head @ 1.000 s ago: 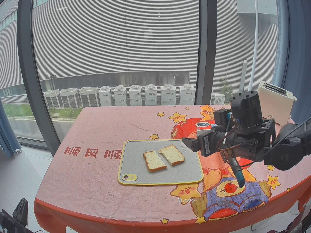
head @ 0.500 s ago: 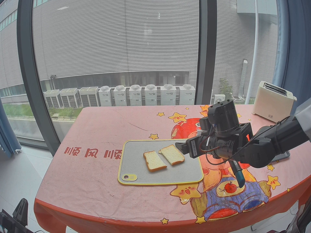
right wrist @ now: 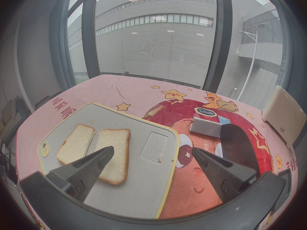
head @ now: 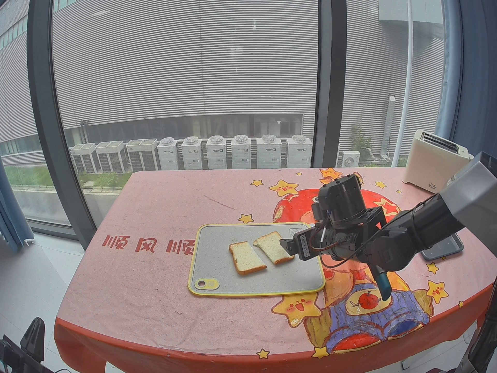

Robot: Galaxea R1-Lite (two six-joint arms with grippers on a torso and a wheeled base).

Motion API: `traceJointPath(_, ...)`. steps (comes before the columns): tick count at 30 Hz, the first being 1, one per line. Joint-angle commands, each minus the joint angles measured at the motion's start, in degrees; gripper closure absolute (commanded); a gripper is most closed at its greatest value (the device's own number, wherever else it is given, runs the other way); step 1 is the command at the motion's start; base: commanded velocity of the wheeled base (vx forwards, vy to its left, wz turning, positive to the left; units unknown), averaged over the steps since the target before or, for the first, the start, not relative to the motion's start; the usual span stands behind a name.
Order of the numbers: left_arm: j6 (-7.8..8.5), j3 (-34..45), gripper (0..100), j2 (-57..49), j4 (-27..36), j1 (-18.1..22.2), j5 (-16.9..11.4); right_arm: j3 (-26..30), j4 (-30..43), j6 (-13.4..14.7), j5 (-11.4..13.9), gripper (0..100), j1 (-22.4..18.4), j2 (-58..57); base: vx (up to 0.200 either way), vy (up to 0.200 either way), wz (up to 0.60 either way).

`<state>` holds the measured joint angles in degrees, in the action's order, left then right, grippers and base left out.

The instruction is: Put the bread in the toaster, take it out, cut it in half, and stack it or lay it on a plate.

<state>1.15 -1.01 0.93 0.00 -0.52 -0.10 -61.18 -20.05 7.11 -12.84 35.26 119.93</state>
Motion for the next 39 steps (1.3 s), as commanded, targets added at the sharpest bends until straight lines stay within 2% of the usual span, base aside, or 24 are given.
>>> traceJointPath(1,0.00,0.9,100,-0.9,0.0,0.0,0.0,-1.1,0.0,0.0,0.1,0,-0.2,1.7,0.000,0.000,0.00)
traceJointPath(13,0.00,0.9,100,-0.9,0.0,0.0,0.0,-4.1,0.9,-0.2,0.0,0,-0.7,3.4,0.000,0.000,0.00)
traceJointPath(38,0.00,0.9,100,-0.9,0.0,0.0,0.0,-2.4,0.9,-0.6,0.1,0,-0.5,4.3,0.000,0.000,0.00)
traceJointPath(39,0.00,1.0,100,-0.9,0.0,0.0,0.0,-2.3,0.9,-0.6,0.1,100,-0.4,4.1,0.000,0.000,0.00)
